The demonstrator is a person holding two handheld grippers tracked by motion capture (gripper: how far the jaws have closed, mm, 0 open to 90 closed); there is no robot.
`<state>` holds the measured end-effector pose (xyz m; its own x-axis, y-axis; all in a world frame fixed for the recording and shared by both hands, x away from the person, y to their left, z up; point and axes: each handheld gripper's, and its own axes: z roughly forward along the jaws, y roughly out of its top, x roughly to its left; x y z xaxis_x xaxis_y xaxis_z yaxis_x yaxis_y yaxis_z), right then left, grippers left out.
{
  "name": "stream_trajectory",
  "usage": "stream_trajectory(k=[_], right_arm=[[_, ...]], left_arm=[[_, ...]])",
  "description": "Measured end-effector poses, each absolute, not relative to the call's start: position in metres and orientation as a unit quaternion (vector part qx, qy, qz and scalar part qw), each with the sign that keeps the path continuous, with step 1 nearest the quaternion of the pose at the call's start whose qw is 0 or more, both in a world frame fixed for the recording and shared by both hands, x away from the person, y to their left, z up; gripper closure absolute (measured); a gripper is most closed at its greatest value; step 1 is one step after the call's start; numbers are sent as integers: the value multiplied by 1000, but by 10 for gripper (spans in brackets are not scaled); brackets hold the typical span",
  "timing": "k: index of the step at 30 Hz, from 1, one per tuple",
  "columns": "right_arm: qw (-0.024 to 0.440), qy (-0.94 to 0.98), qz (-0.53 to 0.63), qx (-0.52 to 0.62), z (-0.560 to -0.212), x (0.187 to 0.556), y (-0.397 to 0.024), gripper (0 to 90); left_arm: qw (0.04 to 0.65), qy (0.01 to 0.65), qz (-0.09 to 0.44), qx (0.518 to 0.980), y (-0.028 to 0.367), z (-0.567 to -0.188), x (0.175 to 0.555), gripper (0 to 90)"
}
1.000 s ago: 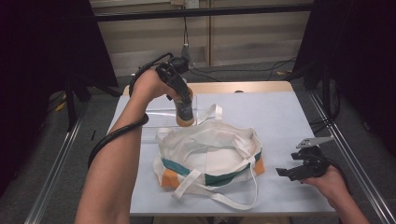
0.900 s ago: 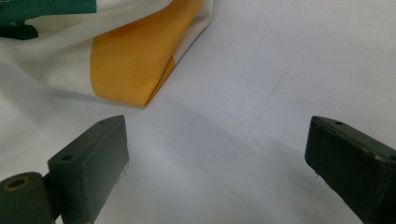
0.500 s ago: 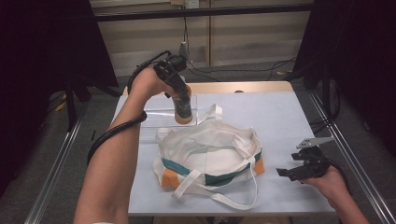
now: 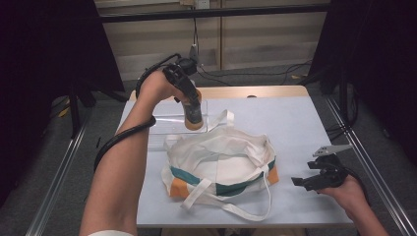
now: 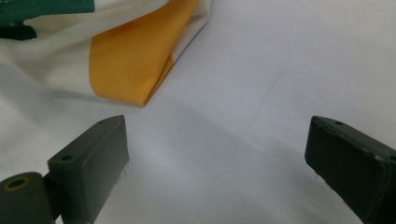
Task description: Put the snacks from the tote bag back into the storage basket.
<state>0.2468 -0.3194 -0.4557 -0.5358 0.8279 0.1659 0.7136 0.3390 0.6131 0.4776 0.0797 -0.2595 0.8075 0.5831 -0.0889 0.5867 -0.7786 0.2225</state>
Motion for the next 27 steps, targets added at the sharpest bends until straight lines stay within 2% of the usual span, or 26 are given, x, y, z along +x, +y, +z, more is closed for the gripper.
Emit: stream_trajectory(k=[27], right_arm=[[91, 815, 324, 472, -455, 246, -320, 59]], left_arm=[[106, 306, -6, 946, 74, -279, 486, 307]])
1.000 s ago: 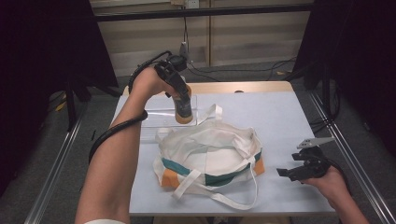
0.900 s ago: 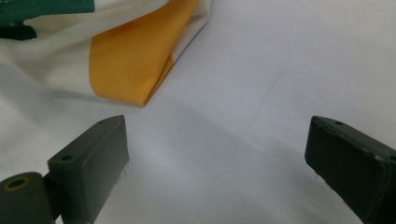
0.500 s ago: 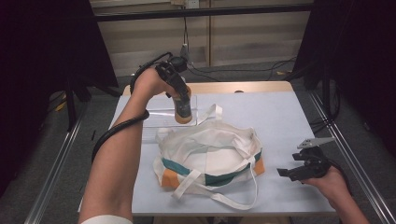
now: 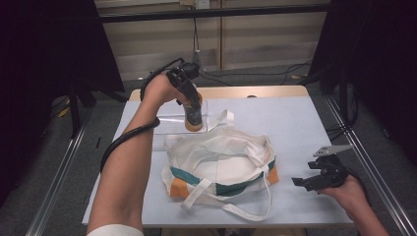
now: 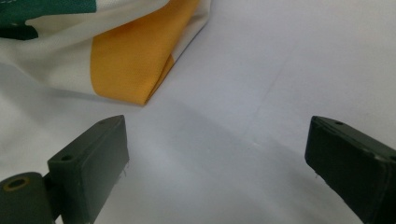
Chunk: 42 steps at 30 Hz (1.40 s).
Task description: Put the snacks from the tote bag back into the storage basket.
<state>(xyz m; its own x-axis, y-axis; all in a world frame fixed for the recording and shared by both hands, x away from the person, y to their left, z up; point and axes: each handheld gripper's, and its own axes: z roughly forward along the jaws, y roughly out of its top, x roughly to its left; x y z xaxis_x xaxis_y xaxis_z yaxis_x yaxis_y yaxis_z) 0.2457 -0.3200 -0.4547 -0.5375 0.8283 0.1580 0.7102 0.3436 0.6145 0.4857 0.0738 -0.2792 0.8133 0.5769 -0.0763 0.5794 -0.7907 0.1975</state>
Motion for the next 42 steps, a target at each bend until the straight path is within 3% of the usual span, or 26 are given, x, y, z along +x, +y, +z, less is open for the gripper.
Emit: stream_trajectory(k=[42], right_arm=[[90, 814, 324, 473, -455, 245, -321, 59]], left_arm=[[84, 282, -6, 956, 62, -305, 485, 306]])
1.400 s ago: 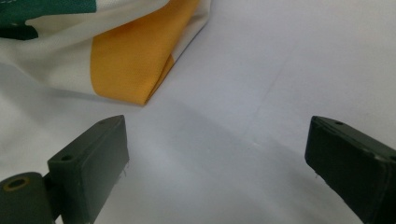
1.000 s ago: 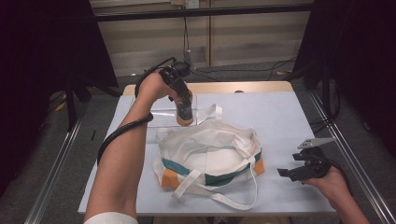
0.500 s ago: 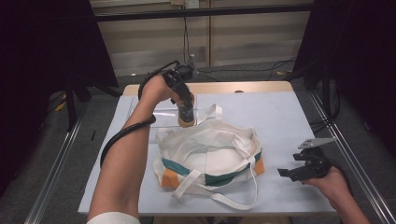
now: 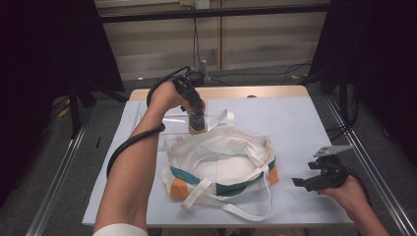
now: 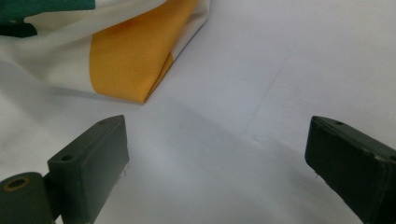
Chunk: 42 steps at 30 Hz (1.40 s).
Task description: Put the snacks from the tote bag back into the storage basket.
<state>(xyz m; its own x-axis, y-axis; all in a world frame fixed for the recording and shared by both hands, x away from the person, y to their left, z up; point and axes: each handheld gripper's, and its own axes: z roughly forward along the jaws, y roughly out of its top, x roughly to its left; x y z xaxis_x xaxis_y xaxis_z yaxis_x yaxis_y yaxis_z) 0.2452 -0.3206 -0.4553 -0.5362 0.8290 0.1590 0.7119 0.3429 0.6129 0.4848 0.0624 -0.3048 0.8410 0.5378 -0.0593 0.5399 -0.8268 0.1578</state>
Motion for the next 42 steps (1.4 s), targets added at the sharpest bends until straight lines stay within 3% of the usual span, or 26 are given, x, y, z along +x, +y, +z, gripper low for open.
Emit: stream_trajectory(k=[42], right_arm=[[85, 817, 325, 469, -456, 245, -318, 59]], left_arm=[[81, 278, -7, 957, 62, -324, 485, 306]])
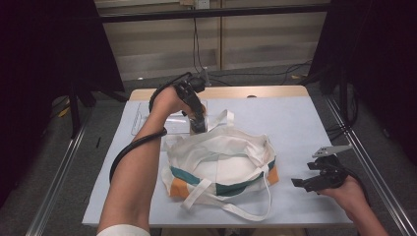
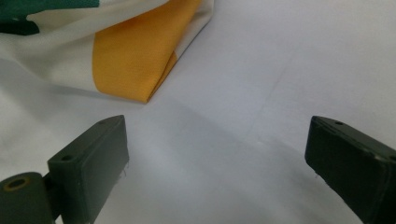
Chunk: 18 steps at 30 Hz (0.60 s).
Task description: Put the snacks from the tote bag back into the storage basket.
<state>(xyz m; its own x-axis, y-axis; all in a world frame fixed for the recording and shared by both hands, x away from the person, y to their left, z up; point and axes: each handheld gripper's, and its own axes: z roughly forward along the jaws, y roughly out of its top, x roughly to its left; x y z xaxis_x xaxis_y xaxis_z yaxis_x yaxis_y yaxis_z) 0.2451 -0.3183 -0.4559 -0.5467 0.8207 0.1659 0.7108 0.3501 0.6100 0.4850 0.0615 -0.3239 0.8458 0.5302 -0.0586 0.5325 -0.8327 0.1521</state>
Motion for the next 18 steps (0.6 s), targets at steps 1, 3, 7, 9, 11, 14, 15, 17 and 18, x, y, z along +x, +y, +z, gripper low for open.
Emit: stream_trajectory(k=[1, 3, 7, 9, 11, 14, 15, 17, 18], right_arm=[[85, 817, 325, 469, -456, 245, -318, 59], [85, 818, 325, 468, -456, 245, -318, 59], [86, 817, 323, 470, -456, 245, -318, 59], [87, 818, 324, 467, -456, 245, -318, 59], [85, 818, 323, 469, -456, 245, -318, 59], [85, 818, 322, 469, -456, 245, -318, 59], [84, 817, 325, 468, -456, 245, -318, 59], [86, 818, 322, 469, -456, 245, -318, 59], [86, 818, 323, 468, -456, 245, -318, 59]], left_arm=[[81, 277, -8, 957, 62, -324, 485, 306], [83, 283, -9, 955, 61, -325, 484, 306], [84, 287, -10, 954, 62, -327, 485, 306], [79, 282, -12, 956, 62, -327, 486, 306], [80, 283, -11, 956, 62, -328, 486, 306], [81, 283, -9, 956, 62, -330, 486, 306], [77, 280, -11, 957, 62, -330, 486, 305], [77, 280, -8, 957, 61, -332, 485, 306], [78, 280, -8, 957, 62, -332, 486, 306]])
